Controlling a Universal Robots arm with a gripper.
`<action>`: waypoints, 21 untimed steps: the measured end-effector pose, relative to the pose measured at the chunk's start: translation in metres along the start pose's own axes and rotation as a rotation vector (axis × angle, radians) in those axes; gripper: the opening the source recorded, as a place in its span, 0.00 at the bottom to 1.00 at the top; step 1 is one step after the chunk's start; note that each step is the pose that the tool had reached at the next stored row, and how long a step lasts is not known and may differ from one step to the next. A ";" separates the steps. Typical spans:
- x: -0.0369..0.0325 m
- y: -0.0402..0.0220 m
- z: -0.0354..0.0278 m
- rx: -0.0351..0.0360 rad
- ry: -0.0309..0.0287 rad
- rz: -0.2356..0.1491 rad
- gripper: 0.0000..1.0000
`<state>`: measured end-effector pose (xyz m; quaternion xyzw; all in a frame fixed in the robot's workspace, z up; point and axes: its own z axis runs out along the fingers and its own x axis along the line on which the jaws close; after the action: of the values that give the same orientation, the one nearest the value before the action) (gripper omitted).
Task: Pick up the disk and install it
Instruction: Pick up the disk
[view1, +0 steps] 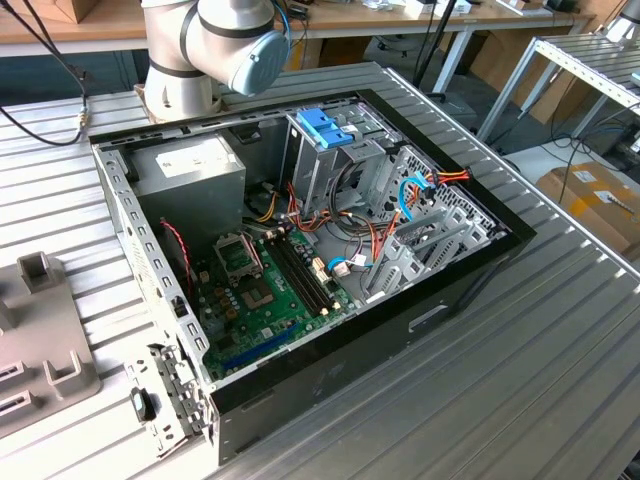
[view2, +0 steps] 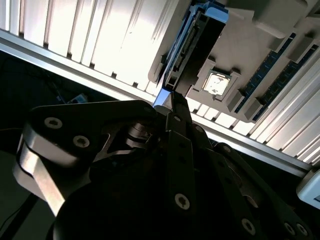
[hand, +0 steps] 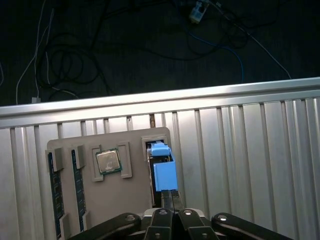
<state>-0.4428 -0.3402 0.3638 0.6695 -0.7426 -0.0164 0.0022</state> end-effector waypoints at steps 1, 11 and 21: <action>0.0000 -0.0002 0.0000 0.0000 0.0000 0.000 0.11; -0.0005 -0.0052 0.0021 0.0016 0.0150 0.000 0.11; -0.0005 -0.0060 0.0071 0.0095 0.0284 0.001 0.11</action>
<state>-0.4369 -0.3402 0.3565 0.6695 -0.7428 -0.0034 0.0095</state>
